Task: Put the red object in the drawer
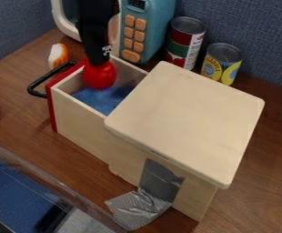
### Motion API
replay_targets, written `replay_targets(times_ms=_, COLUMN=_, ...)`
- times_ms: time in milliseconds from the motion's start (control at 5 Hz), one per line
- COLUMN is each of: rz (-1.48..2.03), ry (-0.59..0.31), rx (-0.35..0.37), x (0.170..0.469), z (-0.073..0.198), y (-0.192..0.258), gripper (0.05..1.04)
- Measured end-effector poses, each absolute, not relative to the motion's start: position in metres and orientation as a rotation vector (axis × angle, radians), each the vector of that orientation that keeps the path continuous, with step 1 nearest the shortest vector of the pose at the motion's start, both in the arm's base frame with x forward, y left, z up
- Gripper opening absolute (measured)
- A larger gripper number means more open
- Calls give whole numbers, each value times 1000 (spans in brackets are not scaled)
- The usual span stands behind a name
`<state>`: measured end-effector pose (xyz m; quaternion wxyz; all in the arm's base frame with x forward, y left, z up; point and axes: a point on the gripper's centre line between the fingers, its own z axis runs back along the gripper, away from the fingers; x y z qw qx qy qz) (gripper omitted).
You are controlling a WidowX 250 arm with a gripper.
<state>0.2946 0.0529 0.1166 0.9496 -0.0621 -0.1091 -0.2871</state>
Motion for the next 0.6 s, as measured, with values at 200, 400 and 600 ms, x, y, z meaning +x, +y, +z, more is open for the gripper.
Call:
replay_targets(times_ms=200, rz=-571, ry=-226, rx=-168, x=292, z=116, y=52, gripper=70)
replay_targets(times_ms=400, rz=-570, ry=-227, rx=-182, x=290, z=117, y=51, gripper=213)
replay_targets(times_ms=600, rz=-558, ry=-266, rx=-196, x=284, z=132, y=65, gripper=486)
